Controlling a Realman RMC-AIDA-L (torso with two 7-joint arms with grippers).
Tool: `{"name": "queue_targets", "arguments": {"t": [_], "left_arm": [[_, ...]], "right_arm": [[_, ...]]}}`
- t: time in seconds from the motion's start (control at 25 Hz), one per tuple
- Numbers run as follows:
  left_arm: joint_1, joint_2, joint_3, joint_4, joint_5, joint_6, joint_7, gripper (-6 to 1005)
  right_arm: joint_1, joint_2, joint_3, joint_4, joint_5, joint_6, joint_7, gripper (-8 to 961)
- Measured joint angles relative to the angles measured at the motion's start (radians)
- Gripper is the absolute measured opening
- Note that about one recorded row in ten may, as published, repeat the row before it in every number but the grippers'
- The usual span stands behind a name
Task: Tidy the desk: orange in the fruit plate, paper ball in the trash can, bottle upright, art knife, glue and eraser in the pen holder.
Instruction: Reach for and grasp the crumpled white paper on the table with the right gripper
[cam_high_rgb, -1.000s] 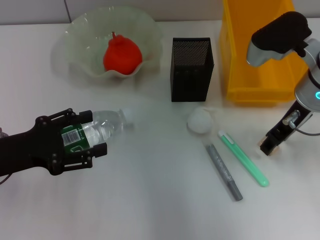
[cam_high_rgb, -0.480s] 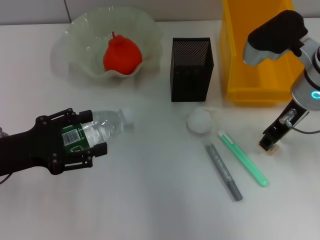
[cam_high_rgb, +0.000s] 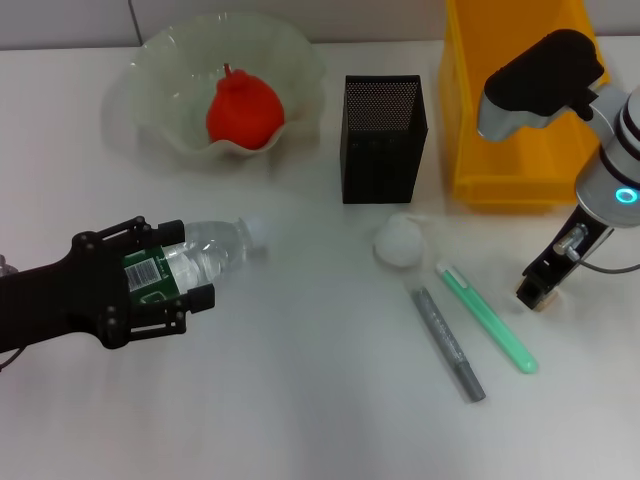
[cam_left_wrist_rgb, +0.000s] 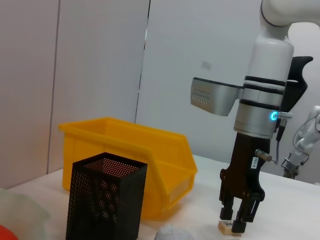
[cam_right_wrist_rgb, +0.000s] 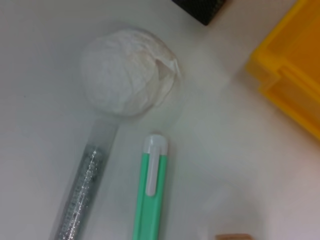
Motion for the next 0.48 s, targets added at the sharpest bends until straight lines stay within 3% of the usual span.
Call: {"name": "queue_targets", "arguments": {"t": [0.48], "left_arm": [[0.002, -0.001, 0.0, -0.007, 0.0, 0.0, 0.019, 859]], "right_arm": [[-0.002, 0.002, -0.036, 0.023, 0.001, 0.022, 0.003, 387]]}}
